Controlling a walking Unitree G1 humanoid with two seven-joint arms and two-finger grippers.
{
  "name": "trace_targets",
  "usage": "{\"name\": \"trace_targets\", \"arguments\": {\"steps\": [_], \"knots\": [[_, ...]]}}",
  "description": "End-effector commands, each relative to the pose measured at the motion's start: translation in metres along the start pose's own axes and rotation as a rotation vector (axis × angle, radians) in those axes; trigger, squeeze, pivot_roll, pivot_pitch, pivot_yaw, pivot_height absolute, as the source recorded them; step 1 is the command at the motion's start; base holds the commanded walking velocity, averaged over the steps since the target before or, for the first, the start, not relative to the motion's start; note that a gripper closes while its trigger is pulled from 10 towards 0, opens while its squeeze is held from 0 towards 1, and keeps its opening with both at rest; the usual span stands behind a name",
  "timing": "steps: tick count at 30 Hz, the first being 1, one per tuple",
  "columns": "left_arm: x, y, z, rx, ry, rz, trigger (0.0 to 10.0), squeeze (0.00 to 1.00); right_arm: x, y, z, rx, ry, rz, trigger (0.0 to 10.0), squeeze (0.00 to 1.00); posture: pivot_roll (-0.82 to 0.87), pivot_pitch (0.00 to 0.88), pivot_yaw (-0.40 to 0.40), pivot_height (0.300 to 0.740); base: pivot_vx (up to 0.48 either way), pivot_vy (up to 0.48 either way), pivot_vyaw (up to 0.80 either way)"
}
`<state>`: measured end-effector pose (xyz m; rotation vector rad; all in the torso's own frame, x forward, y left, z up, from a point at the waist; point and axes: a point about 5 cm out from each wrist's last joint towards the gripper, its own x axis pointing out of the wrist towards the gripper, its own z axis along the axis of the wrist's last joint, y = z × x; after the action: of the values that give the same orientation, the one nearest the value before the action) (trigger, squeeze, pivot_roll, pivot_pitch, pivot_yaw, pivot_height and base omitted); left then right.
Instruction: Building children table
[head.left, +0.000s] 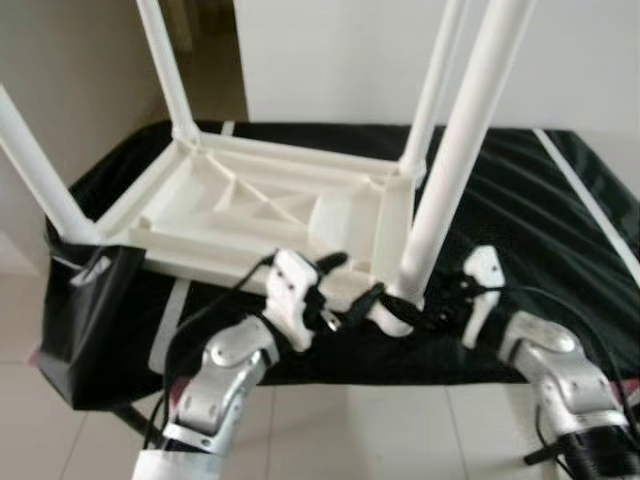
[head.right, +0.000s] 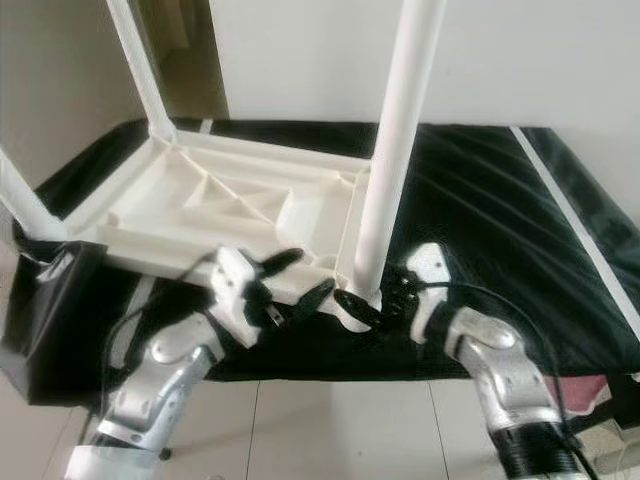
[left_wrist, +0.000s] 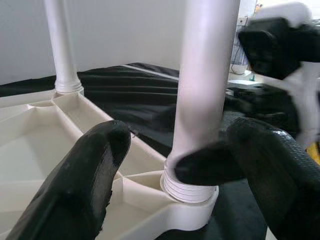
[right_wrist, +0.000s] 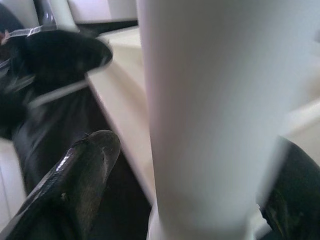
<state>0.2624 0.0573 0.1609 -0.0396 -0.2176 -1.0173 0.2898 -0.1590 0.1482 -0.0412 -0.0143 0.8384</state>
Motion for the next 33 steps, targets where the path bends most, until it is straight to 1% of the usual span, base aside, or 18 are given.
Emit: {"name": "trace_targets", "arguments": {"steps": [1,5,6,8,9,14,18,20,21,22,23,25,26,27,29,30,31,33], "knots": [[0.003,-0.004,-0.002,0.010,0.025,-0.064,10.0,0.00,0.011,-0.003,-0.004,-0.010,-0.008,-0.068,10.0,0.00,0.01,0.000,-0.043,0.740,0.000,0.000,0.00],[0.004,-0.004,-0.002,-0.008,0.026,-0.051,10.0,0.00,0.016,-0.004,-0.004,0.016,-0.032,-0.089,10.0,0.00,0.01,0.000,-0.042,0.740,0.000,0.000,0.00],[0.004,-0.004,-0.003,0.006,0.032,-0.034,10.0,0.00,0.015,-0.006,-0.006,0.012,-0.032,-0.107,2.4,0.00,0.02,0.000,-0.047,0.740,0.000,0.000,0.00],[0.004,-0.004,-0.004,0.026,0.034,-0.025,10.0,0.00,0.014,-0.008,-0.008,-0.004,-0.019,-0.126,2.4,0.00,0.02,0.000,-0.047,0.740,0.000,0.000,0.00],[0.004,-0.004,-0.005,0.034,0.041,-0.014,10.0,0.00,0.012,-0.010,-0.009,-0.004,-0.012,-0.133,0.0,0.00,0.02,0.000,-0.053,0.740,0.000,0.000,0.00],[0.005,-0.002,-0.008,0.050,0.063,-0.002,10.0,0.00,0.004,-0.016,-0.012,-0.006,0.001,-0.158,0.0,0.00,0.02,0.000,-0.062,0.740,0.000,0.000,0.00],[0.006,-0.002,-0.012,0.053,0.073,0.003,10.0,0.00,-0.001,-0.020,-0.015,0.004,0.001,-0.211,0.0,0.00,0.02,0.000,-0.066,0.740,0.000,0.000,0.00],[0.009,-0.001,-0.015,0.045,0.082,0.013,10.0,0.00,-0.005,-0.022,-0.019,0.014,0.010,-0.263,0.0,0.00,0.01,0.000,-0.066,0.740,0.000,0.000,0.00],[0.009,-0.001,-0.015,0.045,0.082,0.013,10.0,0.00,-0.005,-0.022,-0.019,0.014,0.010,-0.263,0.0,0.00,0.01,0.000,-0.066,0.740,0.000,0.000,0.00],[0.010,-0.002,-0.015,0.015,0.079,0.011,10.0,0.00,-0.008,-0.024,-0.023,0.012,0.026,-0.317,0.0,0.00,0.00,0.000,-0.062,0.740,0.000,0.000,0.00],[0.011,-0.003,-0.015,-0.004,0.068,0.007,10.0,0.00,-0.010,-0.027,-0.025,0.016,0.036,-0.368,4.1,0.00,0.00,0.000,-0.059,0.740,0.000,0.000,0.00],[0.012,-0.004,-0.014,-0.016,0.061,0.004,10.0,0.00,-0.012,-0.029,-0.027,0.019,0.043,-0.402,4.1,0.00,-0.01,0.000,-0.057,0.740,0.000,0.000,0.00],[0.014,-0.003,-0.016,-0.029,0.068,0.004,10.0,0.00,-0.015,-0.035,-0.031,0.038,0.055,-0.518,10.0,0.00,-0.01,0.000,-0.050,0.740,0.000,0.000,0.00],[0.016,-0.003,-0.017,-0.032,0.079,0.005,10.0,0.00,-0.016,-0.039,-0.033,0.049,0.061,-0.582,10.0,0.00,-0.01,0.000,-0.050,0.740,0.000,0.000,0.00],[0.016,-0.003,-0.017,-0.032,0.079,0.005,10.0,0.00,-0.016,-0.039,-0.033,0.049,0.061,-0.582,10.0,0.00,-0.01,0.000,-0.050,0.740,0.000,0.000,0.00],[0.017,-0.001,-0.018,-0.017,0.082,0.013,10.0,0.00,-0.016,-0.039,-0.034,0.057,0.055,-0.626,10.0,0.00,-0.02,0.000,-0.045,0.740,0.000,0.000,0.00],[0.017,-0.001,-0.018,-0.017,0.082,0.013,10.0,0.00,-0.016,-0.039,-0.034,0.057,0.055,-0.626,10.0,0.00,-0.02,0.000,-0.045,0.740,0.000,0.000,0.00],[0.020,0.004,-0.019,-0.025,0.093,0.047,10.0,0.00,-0.013,-0.034,-0.037,0.089,0.035,-0.734,10.0,0.00,-0.03,0.000,-0.032,0.740,0.000,0.000,0.00]]}}
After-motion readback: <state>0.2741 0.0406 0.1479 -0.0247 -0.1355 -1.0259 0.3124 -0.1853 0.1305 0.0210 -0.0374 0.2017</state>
